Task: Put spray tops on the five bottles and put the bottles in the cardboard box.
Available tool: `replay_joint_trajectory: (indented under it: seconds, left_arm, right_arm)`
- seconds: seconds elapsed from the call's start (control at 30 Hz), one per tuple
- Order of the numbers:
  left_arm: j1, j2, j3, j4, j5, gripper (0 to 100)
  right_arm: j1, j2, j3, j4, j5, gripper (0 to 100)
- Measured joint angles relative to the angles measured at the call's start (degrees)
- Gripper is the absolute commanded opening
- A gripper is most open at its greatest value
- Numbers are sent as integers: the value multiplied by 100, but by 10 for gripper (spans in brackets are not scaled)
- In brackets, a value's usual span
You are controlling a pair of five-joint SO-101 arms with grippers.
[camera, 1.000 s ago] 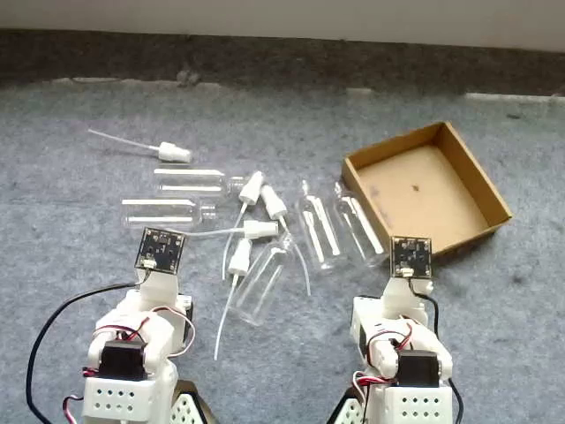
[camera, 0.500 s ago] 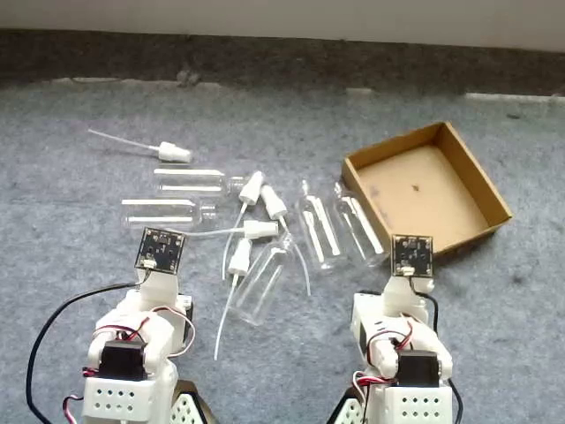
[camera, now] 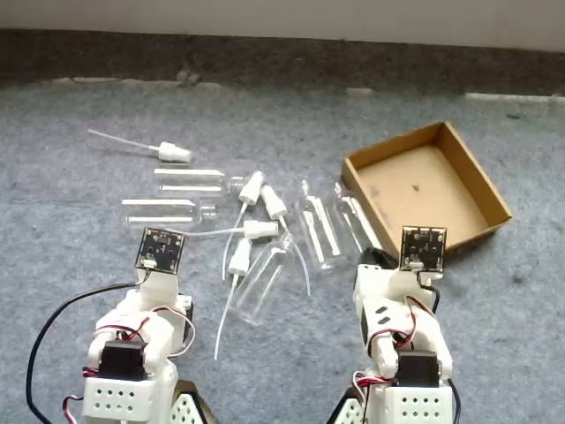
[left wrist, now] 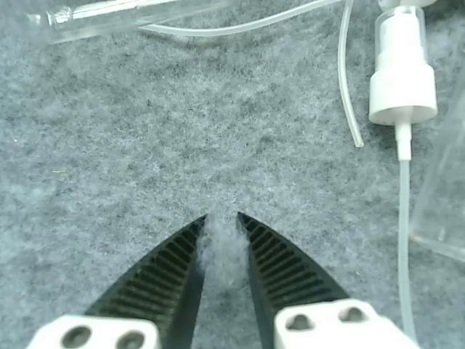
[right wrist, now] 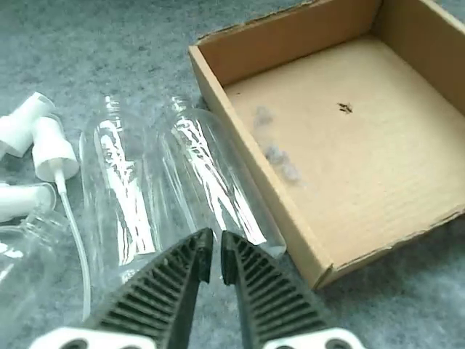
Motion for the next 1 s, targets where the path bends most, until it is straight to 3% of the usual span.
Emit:
replay_joint_trajectory:
  seconds: [0.43, 0.73, 1.0]
  left_arm:
    - [0, 0, 0, 0, 0, 7]
    - [0, 0, 0, 0, 0, 7]
    - [0, 0, 0, 0, 0, 7]
  right_arm:
    - [0, 0, 0, 2057, 0, 6]
    - [18, 0, 0, 2110, 0, 6]
    - [888, 0, -62, 1090, 0, 7]
